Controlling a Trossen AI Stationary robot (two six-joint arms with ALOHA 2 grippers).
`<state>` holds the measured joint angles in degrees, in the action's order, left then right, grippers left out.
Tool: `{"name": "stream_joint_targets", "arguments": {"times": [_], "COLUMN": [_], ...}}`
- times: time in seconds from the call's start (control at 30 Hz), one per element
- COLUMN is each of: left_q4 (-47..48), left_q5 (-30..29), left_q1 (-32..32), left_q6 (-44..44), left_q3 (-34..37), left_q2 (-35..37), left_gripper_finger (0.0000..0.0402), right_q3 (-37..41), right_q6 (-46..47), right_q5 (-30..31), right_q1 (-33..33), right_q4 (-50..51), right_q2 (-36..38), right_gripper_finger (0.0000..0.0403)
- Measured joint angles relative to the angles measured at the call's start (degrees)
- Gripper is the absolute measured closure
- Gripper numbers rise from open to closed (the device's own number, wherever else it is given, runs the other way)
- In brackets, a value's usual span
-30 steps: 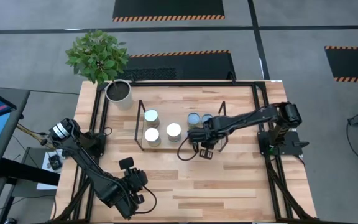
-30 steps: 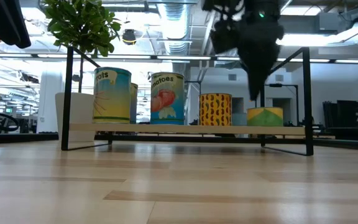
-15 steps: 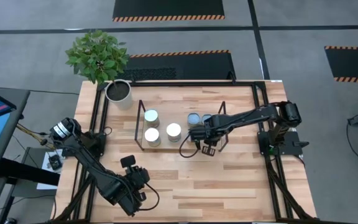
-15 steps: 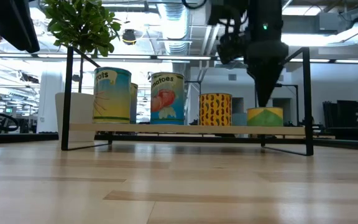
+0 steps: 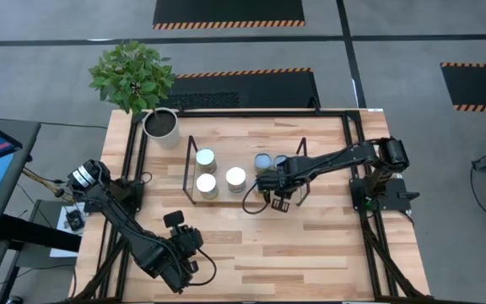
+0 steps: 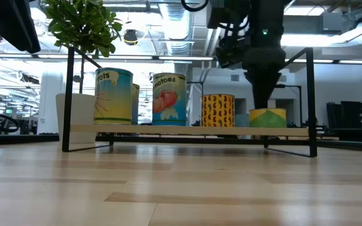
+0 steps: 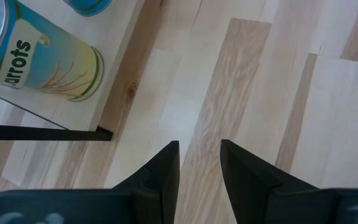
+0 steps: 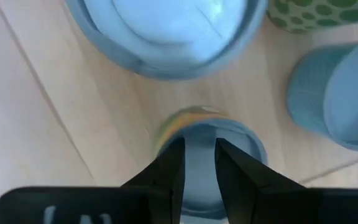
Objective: Pick and place cans onto a shelf
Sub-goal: Put the canned mushroom on the shelf, then adjust the canned tomatoes on the shelf
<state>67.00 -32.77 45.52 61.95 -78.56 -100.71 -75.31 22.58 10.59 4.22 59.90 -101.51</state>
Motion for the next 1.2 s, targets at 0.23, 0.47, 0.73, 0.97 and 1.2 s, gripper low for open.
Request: {"name": "stream_joint_targets", "arguments": {"times": [0.23, 0.47, 0.73, 0.97, 1.2], "left_q4": [-0.02, -0.02, -0.02, -0.04, -0.04], "left_q5": [0.0, 0.02, 0.02, 0.01, 0.02], "left_q1": [0.0, 0.0, 0.02, 0.02, 0.02], "left_q6": [0.03, 0.06, 0.09, -0.02, -0.24], "left_q3": [0.0, 0.0, 0.0, 0.0, 0.0], "left_q2": [0.0, 0.0, 0.0, 0.0, 0.0], "left_gripper_finger": [0.0297, 0.0297, 0.0297, 0.0297, 0.0297], "right_q3": [0.0, 0.0, 0.0, 0.0, -3.12], "right_q6": [-0.12, 0.89, 1.41, 1.61, 2.68], "right_q5": [0.0, 0.26, 0.33, 1.49, 1.5], "right_q1": [-0.28, -0.27, -0.27, -1.15, -1.82], "right_q4": [-0.64, -0.75, -2.52, -2.1, 0.02], "right_q2": [0.0, 0.0, 0.0, 0.0, 0.0], "right_gripper_finger": [0.0292, 0.0291, 0.0291, 0.0291, 0.0291]}}
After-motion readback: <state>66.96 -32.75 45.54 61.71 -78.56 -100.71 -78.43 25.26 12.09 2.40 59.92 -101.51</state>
